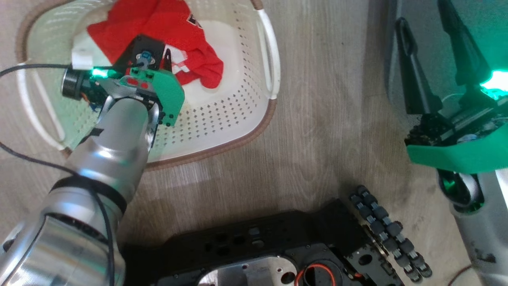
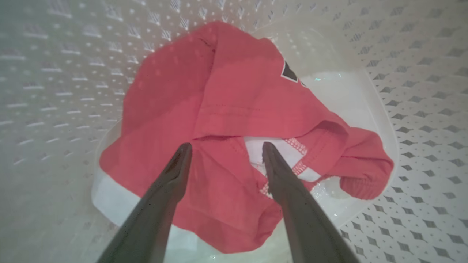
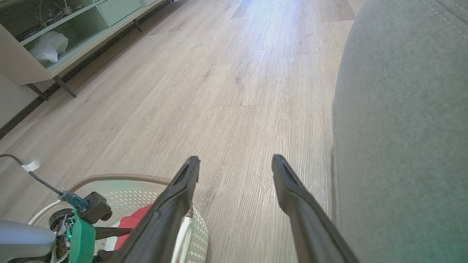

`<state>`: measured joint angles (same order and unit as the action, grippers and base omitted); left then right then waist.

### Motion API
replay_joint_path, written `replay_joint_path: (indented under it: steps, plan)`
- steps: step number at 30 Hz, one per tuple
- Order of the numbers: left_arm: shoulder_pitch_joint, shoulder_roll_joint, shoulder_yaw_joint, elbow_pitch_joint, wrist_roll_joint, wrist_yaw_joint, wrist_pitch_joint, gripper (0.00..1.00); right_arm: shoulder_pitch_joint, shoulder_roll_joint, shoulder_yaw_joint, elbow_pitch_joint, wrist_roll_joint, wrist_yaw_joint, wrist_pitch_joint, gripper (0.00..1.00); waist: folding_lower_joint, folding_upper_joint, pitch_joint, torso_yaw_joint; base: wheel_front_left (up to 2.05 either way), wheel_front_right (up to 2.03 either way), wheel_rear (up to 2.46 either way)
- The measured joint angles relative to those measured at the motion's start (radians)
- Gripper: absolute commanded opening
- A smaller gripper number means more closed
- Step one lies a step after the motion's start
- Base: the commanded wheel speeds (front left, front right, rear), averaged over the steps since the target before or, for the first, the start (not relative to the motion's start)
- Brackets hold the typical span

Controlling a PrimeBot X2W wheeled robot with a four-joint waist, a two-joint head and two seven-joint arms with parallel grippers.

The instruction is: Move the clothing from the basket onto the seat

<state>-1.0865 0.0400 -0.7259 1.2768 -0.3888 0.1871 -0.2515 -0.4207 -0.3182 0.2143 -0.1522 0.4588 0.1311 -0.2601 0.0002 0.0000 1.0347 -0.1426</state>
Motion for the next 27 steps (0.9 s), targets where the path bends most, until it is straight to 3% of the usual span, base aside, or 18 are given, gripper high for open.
replay_joint_path:
  steps: [9,24,25,26,27]
  plan:
    - [-0.027,0.030,-0.040,0.011,0.022,-0.007,0.091,1.00,-0.001,0.003,0.025,-0.019,0.000,0.002,-0.001,1.00,-0.0002,0.0001,0.033,-0.039,0.00,0.00,0.00]
    - [-0.067,0.043,-0.092,0.018,0.047,0.019,0.248,1.00,0.031,0.002,0.024,-0.059,0.003,0.002,-0.003,1.00,-0.0002,0.0001,0.064,-0.046,0.00,0.00,0.00]
    - [-0.069,0.043,-0.093,0.018,0.047,0.019,0.256,0.93,0.031,0.001,0.024,-0.060,0.003,0.002,-0.003,1.00,-0.0002,0.0001,0.065,-0.046,0.00,0.00,0.00]
    - [-0.070,0.043,-0.093,0.018,0.046,0.019,0.264,0.40,0.031,0.001,0.024,-0.062,0.003,0.002,-0.003,1.00,-0.0002,0.0001,0.066,-0.046,0.00,0.00,0.00]
    - [-0.071,0.042,-0.094,0.019,0.046,0.019,0.266,0.00,0.032,0.001,0.024,-0.063,0.003,0.002,-0.003,1.00,-0.0002,0.0001,0.067,-0.047,0.00,0.00,0.00]
